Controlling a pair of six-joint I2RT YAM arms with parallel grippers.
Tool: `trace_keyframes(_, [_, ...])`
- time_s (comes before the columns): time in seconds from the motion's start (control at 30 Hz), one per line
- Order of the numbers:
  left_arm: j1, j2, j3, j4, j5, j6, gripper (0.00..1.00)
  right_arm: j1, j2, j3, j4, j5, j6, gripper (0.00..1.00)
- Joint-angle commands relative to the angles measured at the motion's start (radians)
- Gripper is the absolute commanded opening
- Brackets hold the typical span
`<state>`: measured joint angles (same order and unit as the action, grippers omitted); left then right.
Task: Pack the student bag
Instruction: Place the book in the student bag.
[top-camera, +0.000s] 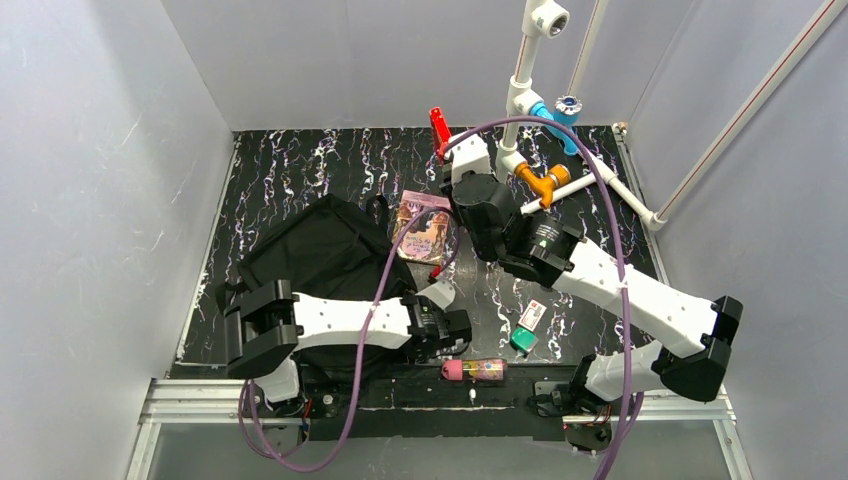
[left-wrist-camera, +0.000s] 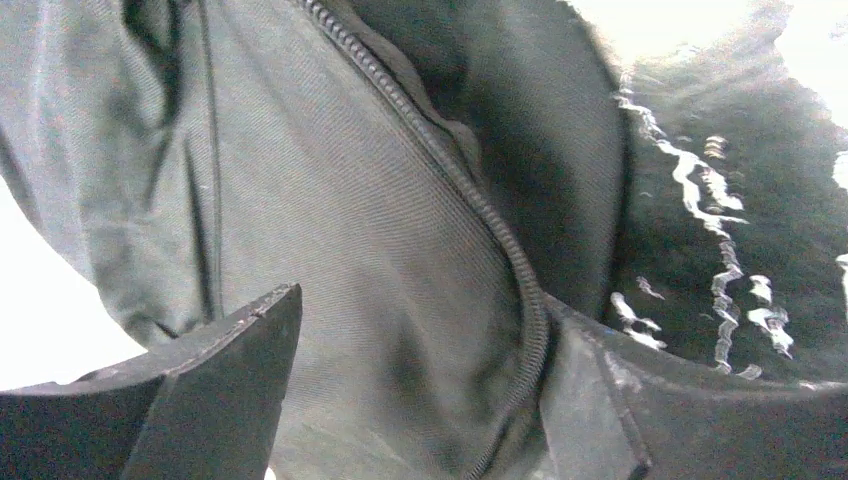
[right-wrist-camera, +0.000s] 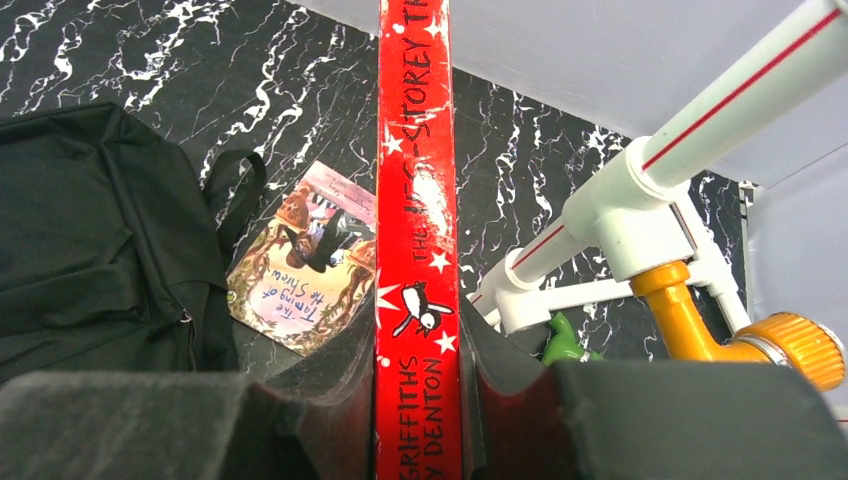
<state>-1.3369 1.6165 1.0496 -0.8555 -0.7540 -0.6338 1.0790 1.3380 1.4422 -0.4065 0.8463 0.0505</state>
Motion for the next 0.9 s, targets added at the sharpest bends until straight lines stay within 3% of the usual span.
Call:
trace_keyframes(0.0, [0.059, 0.064, 0.06, -0.193, -0.145, -0.087, 0.59, 0.004, -0.072, 0.008, 0.076, 0.021, 0.026, 0.01])
trace_keyframes(0.07, [0.086, 0.06, 0.086, -0.251, -0.172, -0.113, 0.37, 0.004, -0.079, 0.004, 0.066, 0.048, 0.018, 0.01])
trace_keyframes(0.2, [0.114, -0.12, 0.135, -0.273, -0.159, -0.052, 0.14, 0.004, -0.09, 0.014, 0.034, 0.095, -0.012, 0.01])
trace_keyframes(0.27, [0.207, -0.244, 0.127, -0.191, -0.043, 0.06, 0.0, 0.003, -0.101, 0.005, 0.015, 0.098, 0.002, 0.01])
trace_keyframes(0.43, [0.599, -0.494, 0.08, 0.02, 0.392, 0.268, 0.0, -0.012, -0.132, -0.061, -0.03, -0.14, 0.173, 0.01])
trace_keyframes(0.6, [0.815, -0.477, 0.14, 0.025, 0.551, 0.317, 0.0, -0.021, -0.056, -0.061, -0.111, -0.511, 0.35, 0.01])
trace_keyframes(0.73, [0.909, -0.417, 0.207, 0.006, 0.579, 0.319, 0.0, -0.035, -0.076, -0.172, 0.023, -0.873, 0.557, 0.01])
trace_keyframes(0.87, [0.986, -0.375, 0.279, 0.0, 0.608, 0.331, 0.0, -0.042, -0.039, -0.228, 0.063, -1.113, 0.715, 0.01])
